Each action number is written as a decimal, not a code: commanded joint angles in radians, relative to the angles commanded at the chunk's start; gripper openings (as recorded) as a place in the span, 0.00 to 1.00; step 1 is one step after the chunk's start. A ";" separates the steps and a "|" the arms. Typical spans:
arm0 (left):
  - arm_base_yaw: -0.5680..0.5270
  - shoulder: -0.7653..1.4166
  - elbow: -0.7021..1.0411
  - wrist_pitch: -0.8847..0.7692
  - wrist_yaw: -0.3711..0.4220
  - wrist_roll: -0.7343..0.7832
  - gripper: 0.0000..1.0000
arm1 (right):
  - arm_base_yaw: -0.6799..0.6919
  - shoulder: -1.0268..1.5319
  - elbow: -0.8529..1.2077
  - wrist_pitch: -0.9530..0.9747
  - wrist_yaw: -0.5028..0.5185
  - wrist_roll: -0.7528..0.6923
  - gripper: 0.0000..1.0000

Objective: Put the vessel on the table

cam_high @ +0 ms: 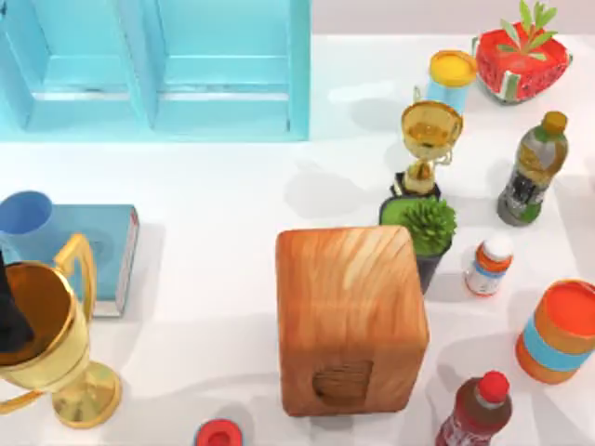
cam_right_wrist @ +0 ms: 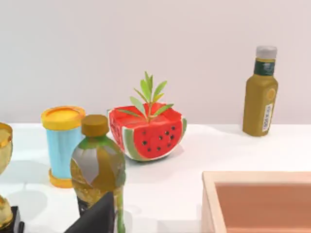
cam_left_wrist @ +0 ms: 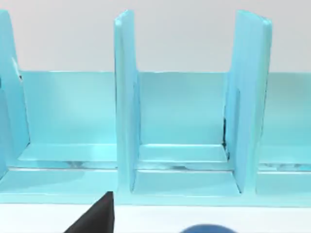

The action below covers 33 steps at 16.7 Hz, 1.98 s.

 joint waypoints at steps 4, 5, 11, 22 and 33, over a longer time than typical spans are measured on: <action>0.003 0.010 0.047 -0.012 -0.004 -0.003 1.00 | 0.000 0.000 0.000 0.000 0.000 0.000 1.00; 0.006 0.028 0.076 -0.026 -0.008 -0.005 1.00 | 0.000 0.000 0.000 0.000 0.000 0.000 1.00; 0.039 0.265 0.400 -0.213 -0.053 -0.014 1.00 | 0.000 0.000 0.000 0.000 0.000 0.000 1.00; 0.014 1.169 1.250 -0.871 -0.075 -0.040 1.00 | 0.000 0.000 0.000 0.000 0.000 0.000 1.00; -0.109 1.894 1.763 -1.421 -0.007 -0.087 1.00 | 0.000 0.000 0.000 0.000 0.000 0.000 1.00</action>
